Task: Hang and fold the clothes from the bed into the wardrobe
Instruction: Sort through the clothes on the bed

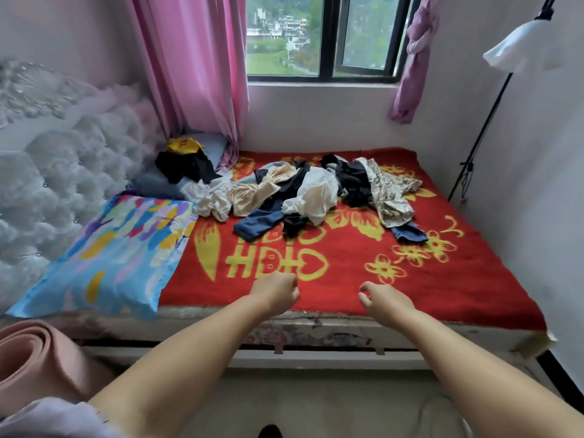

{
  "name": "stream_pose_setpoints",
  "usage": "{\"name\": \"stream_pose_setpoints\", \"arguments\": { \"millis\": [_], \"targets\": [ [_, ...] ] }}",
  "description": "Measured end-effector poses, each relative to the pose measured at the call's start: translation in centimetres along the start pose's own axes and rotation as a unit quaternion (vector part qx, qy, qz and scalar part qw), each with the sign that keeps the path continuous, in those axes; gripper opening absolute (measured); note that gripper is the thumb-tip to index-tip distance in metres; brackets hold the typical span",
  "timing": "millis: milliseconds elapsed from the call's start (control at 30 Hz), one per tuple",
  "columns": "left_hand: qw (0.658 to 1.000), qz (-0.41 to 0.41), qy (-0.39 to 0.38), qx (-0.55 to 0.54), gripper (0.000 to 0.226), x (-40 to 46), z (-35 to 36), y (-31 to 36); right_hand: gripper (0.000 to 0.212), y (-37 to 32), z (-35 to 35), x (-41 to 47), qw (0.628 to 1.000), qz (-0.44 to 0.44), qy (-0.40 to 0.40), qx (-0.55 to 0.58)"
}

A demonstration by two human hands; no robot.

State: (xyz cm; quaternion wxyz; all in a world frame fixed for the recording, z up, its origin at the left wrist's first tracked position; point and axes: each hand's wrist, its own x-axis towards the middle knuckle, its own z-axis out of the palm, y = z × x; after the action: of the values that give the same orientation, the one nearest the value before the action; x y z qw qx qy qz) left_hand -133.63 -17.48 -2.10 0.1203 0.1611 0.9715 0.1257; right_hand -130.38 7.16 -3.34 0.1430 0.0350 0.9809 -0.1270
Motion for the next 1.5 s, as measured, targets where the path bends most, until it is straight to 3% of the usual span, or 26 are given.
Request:
{"name": "stream_pose_setpoints", "arguments": {
  "millis": [433, 700, 967, 1167, 1333, 1500],
  "targets": [
    [0.998, 0.049, 0.0, 0.033, 0.025, 25.0, -4.8, -1.4, 0.033, 5.1, -7.1, 19.7, 0.997, 0.078, 0.029, 0.004],
    [0.995, 0.054, -0.074, 0.045, 0.029, 34.8, -2.9, -0.5, 0.033, 9.8, -6.4, 27.8, 0.992, 0.125, -0.033, 0.011],
    [0.995, 0.015, -0.089, 0.041, 0.028, 47.8, 1.1, 3.2, 0.037, 19.0, -7.1, 39.5, 0.993, 0.094, -0.077, 0.002],
    [0.99, -0.041, -0.133, 0.007, 0.027, 55.2, 6.8, 6.2, 0.033, 25.9, -4.4, 49.1, 0.985, 0.045, -0.158, -0.046],
    [0.984, -0.091, -0.153, -0.022, 0.028, 59.2, 10.6, 3.1, 0.035, 25.1, -0.1, 57.2, 0.982, 0.01, -0.185, -0.044],
    [0.987, -0.145, -0.064, -0.038, 0.031, 65.2, 14.4, -2.5, 0.038, 21.7, 7.8, 65.6, 0.987, -0.01, -0.162, 0.022]
  ]
}}
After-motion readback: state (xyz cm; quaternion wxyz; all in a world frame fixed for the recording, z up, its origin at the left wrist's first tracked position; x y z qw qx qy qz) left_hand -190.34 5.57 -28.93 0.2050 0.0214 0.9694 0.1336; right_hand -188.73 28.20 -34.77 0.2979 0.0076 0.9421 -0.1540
